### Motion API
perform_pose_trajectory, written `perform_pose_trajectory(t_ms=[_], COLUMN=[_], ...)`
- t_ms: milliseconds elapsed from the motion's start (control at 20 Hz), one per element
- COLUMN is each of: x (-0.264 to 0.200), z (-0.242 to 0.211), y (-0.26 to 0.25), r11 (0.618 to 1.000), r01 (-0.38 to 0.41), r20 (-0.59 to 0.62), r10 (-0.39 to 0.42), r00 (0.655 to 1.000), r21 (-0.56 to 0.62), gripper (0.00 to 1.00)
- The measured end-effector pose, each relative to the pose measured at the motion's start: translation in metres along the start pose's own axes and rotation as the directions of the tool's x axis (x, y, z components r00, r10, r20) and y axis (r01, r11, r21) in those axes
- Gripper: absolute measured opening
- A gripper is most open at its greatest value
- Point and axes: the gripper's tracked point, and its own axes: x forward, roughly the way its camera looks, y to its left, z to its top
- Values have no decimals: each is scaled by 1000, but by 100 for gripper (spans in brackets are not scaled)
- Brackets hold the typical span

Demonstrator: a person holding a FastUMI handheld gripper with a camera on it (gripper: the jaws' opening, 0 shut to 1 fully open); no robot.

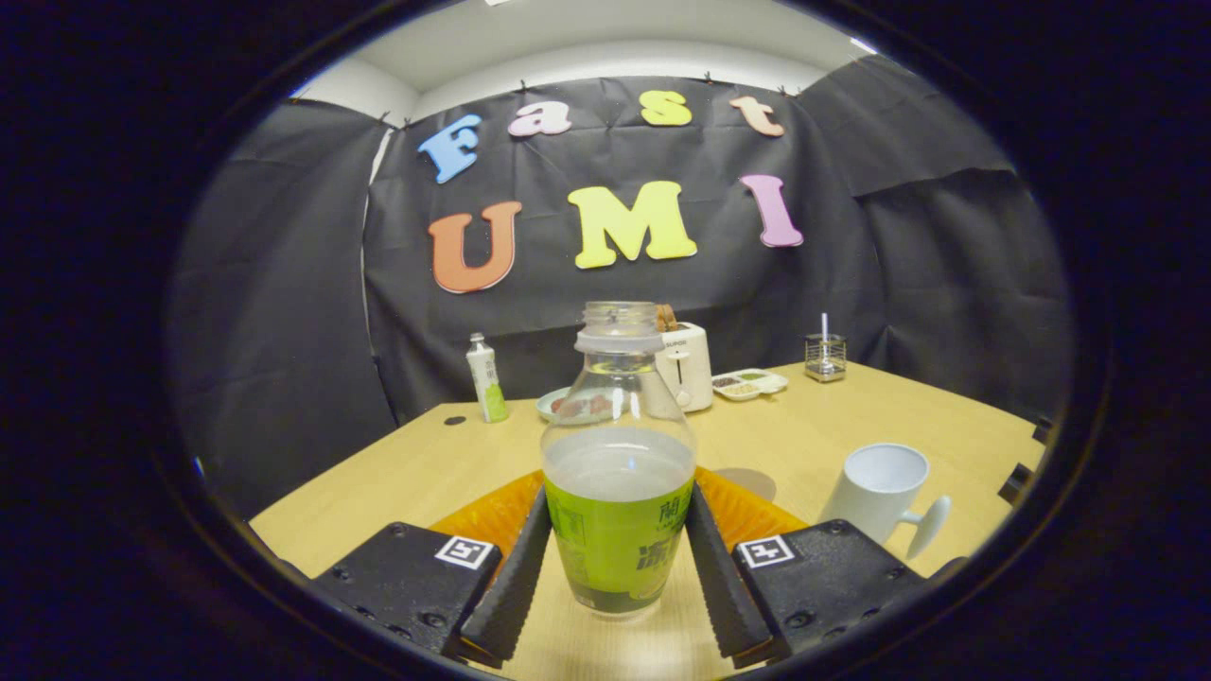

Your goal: Take the bottle from table, then pour the juice into the cup, finally place the bottle on the coaster

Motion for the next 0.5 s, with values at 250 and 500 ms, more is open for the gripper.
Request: perform_pose_trajectory(t_ms=[250, 500], x=[-14, -17], z=[30, 47], y=[-3, -9], r11=[979, 902], r01=[-79, -158], r20=[25, 40], r10=[76, 155], r00=[997, 987], r21=[189, 401], gripper=[79, 79])
